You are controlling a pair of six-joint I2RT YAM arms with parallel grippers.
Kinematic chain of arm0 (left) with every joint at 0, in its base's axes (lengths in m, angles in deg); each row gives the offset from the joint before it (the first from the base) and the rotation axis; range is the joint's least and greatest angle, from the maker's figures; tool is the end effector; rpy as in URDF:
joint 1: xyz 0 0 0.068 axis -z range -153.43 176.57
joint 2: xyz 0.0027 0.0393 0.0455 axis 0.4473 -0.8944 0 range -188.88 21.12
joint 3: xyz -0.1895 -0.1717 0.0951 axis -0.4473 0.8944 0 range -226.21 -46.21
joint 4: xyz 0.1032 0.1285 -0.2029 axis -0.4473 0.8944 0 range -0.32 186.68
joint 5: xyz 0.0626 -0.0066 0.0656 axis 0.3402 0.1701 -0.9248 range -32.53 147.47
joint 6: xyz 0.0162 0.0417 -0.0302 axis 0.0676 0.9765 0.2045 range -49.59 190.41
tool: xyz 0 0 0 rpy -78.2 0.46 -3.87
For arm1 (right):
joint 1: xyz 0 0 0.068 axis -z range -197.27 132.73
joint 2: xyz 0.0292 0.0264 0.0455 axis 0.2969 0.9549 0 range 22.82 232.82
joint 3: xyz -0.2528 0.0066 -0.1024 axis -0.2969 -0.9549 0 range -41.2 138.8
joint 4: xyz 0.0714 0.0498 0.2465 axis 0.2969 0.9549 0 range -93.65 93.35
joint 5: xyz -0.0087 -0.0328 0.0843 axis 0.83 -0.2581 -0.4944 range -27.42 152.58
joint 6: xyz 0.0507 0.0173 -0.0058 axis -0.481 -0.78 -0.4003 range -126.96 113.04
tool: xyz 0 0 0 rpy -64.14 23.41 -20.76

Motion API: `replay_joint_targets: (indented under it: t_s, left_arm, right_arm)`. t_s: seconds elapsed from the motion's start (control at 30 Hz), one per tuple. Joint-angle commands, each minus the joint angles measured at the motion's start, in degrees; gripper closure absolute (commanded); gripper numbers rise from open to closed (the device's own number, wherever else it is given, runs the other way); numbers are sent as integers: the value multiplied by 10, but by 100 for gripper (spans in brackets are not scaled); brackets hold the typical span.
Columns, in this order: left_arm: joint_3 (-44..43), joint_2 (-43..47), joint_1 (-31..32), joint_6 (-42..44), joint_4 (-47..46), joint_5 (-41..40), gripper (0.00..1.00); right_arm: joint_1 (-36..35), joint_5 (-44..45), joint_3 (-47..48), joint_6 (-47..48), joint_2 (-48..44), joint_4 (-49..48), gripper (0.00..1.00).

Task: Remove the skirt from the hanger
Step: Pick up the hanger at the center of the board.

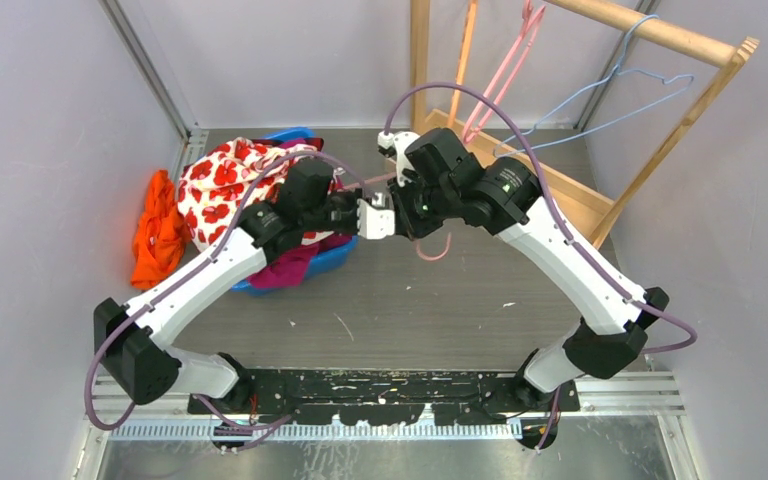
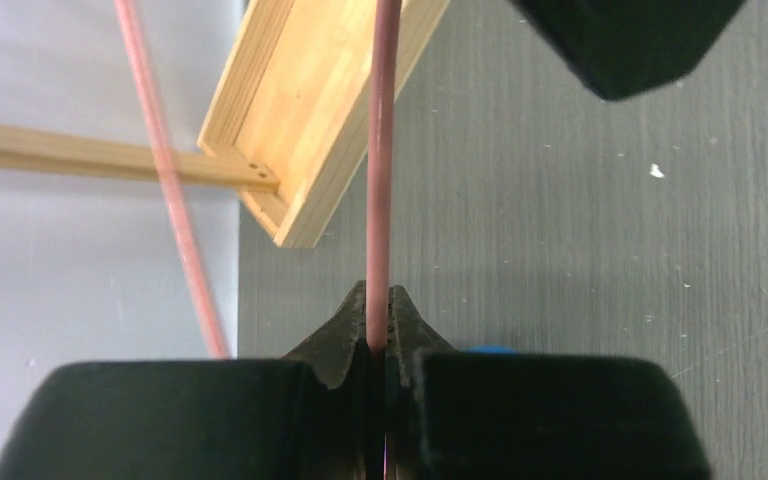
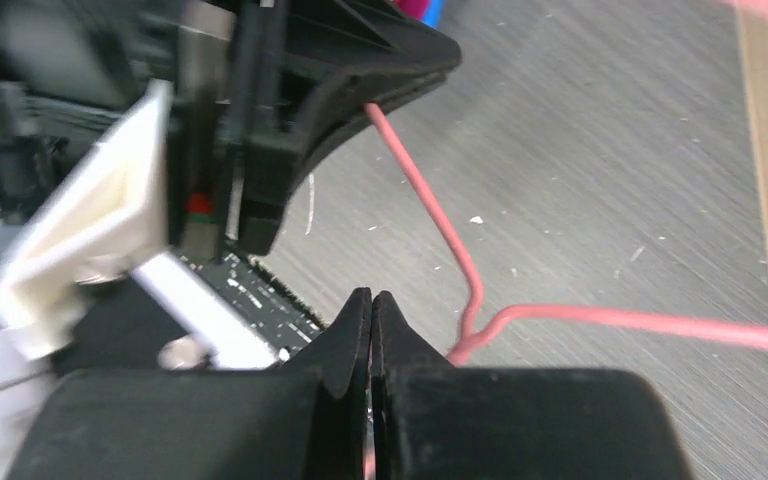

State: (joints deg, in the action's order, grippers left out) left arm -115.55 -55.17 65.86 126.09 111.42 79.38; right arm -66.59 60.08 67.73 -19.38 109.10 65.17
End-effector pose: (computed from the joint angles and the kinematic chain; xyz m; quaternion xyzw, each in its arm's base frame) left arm 0.2251 -0.2014 0.3485 0.6880 0.4993 -0.0904 0.5188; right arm 0.1825 0.2146 0.4476 -0.3012 0.8773 0.2088 0.3099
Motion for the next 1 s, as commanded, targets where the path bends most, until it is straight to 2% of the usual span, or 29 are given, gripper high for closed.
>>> replay_joint_targets:
  t_s: [0.0,0.07,0.1,0.23,0.37,0.43,0.57,0.8,0.97]
  left_arm:
    - [-111,-16,1,-102,35,-51,100]
    - [-129,-23,0,-105,68,-54,100]
    - [-136,-24,0,-112,82,-60,100]
    - [-134,-19,0,-131,133,-74,100]
    - [-120,-7,0,-160,156,-80,100]
    - [-108,2,0,-169,151,-82,100]
    - [-108,3,0,-176,162,-82,100]
    - [-98,31,1,-193,194,-74,100]
    - [-114,31,0,-212,268,-66,100]
  right_arm:
    - [-1,71,-4,-14,-15,-10,99]
    - [-1,115,-3,-11,-24,-22,97]
    - [-1,130,-5,-9,-31,-33,92]
    - [0,176,-31,4,-76,-88,66]
    - [-1,194,-60,14,-117,-137,27]
    - [-1,195,-79,20,-137,-167,19]
    - [-1,188,-112,33,-173,-227,14]
    - [-1,242,-121,36,-184,-260,14]
    - [-1,283,-96,58,-183,-285,14]
